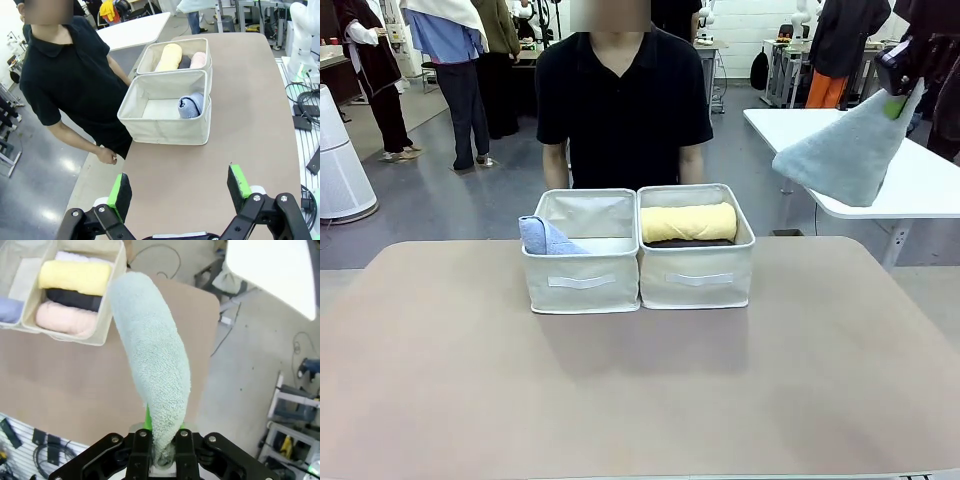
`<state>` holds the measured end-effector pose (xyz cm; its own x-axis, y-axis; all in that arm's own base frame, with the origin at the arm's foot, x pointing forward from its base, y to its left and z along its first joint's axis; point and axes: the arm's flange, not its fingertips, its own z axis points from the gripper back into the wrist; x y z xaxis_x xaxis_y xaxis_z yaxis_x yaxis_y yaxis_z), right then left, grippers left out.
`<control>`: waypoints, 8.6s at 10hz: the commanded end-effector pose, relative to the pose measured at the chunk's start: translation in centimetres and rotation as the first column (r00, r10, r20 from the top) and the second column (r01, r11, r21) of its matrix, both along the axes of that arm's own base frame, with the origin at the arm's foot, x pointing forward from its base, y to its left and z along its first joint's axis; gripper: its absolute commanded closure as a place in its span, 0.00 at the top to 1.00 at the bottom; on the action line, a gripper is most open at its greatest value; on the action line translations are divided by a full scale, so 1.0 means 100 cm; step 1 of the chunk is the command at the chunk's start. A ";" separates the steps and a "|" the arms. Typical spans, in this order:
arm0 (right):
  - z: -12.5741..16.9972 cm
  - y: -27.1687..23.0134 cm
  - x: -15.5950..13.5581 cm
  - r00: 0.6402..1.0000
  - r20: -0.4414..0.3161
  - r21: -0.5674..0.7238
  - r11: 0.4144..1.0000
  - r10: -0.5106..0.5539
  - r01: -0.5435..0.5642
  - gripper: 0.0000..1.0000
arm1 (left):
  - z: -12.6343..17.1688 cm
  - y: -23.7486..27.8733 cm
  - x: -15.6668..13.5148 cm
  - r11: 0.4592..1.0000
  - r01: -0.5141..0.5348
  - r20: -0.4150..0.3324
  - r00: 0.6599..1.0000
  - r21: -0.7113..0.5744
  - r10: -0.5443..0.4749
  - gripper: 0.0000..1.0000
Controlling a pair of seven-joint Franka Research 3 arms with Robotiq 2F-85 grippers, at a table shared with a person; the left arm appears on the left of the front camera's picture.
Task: Sort the towels based on their folding style.
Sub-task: Pick up another triangle-folded towel from the table and place it in the left Fabric basket.
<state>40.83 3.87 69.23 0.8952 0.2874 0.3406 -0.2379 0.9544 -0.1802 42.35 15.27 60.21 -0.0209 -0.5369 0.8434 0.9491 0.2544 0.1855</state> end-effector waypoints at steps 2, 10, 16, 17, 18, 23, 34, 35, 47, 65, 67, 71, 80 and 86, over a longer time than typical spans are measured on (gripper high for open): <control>0.004 0.009 -0.005 1.000 0.002 -0.015 1.000 0.025 -0.025 0.00 | 0.001 0.000 -0.002 1.000 0.004 0.005 1.000 -0.007 -0.004 1.00; 0.038 0.167 0.038 0.894 -0.038 -0.002 0.895 0.445 -0.446 0.15 | 0.001 0.000 -0.002 1.000 0.004 0.005 1.000 -0.007 -0.004 1.00; -0.013 0.335 0.056 0.778 -0.010 -0.131 0.771 0.628 -0.623 0.15 | 0.001 0.000 -0.002 1.000 0.004 0.005 1.000 -0.007 -0.004 1.00; -0.015 0.337 0.060 0.780 -0.001 -0.129 0.774 0.625 -0.620 0.15 | 0.001 0.000 -0.002 1.000 0.004 0.005 1.000 -0.007 -0.004 1.00; -0.016 0.330 0.065 0.799 -0.009 -0.097 0.795 0.601 -0.599 0.15 | 0.001 0.000 -0.002 1.000 0.004 0.005 1.000 -0.007 -0.004 1.00; -0.025 0.339 0.053 0.760 -0.038 -0.109 0.753 0.649 -0.649 0.15 | 0.001 0.000 -0.002 1.000 0.004 0.005 1.000 -0.007 -0.004 1.00; -0.067 0.382 0.150 0.629 -0.127 -0.055 0.628 0.767 -0.777 0.15 | 0.001 0.000 -0.002 1.000 0.004 0.005 1.000 -0.007 -0.004 1.00; -0.075 0.379 0.155 0.623 -0.143 -0.032 0.625 0.769 -0.780 0.15 | 0.001 0.000 -0.002 1.000 0.004 0.005 1.000 -0.007 -0.004 1.00; -0.154 0.389 0.186 0.490 -0.157 0.033 0.501 0.857 -0.865 0.15 | 0.001 0.000 -0.002 1.000 0.004 0.005 1.000 -0.007 -0.004 1.00; -0.240 0.392 0.195 0.436 -0.277 0.173 0.491 0.856 -0.854 0.15 | 0.001 0.000 -0.002 1.000 0.004 0.005 1.000 -0.007 -0.004 1.00; -0.242 0.392 0.195 0.436 -0.280 0.174 0.492 0.855 -0.853 0.15 | 0.001 0.000 -0.002 1.000 0.004 0.005 1.000 -0.007 -0.004 1.00; -0.242 0.391 0.195 0.430 -0.277 0.179 0.486 0.859 -0.855 1.00 | 0.001 0.000 -0.002 1.000 0.004 0.005 1.000 -0.007 -0.004 1.00; -0.239 0.389 0.195 0.439 -0.283 0.170 0.495 0.853 -0.852 1.00 | 0.001 0.000 -0.002 1.000 0.004 0.005 1.000 -0.007 -0.004 1.00; -0.220 0.383 0.195 0.476 -0.250 0.127 0.516 0.843 -0.847 1.00 | 0.001 0.000 -0.002 1.000 0.004 0.005 1.000 -0.007 -0.004 1.00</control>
<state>60.14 42.26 46.49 0.2632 0.9560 0.1297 -0.9647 0.2626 0.0218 42.33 15.29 60.23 -0.0199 -0.5385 0.8424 0.9488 0.2556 0.1858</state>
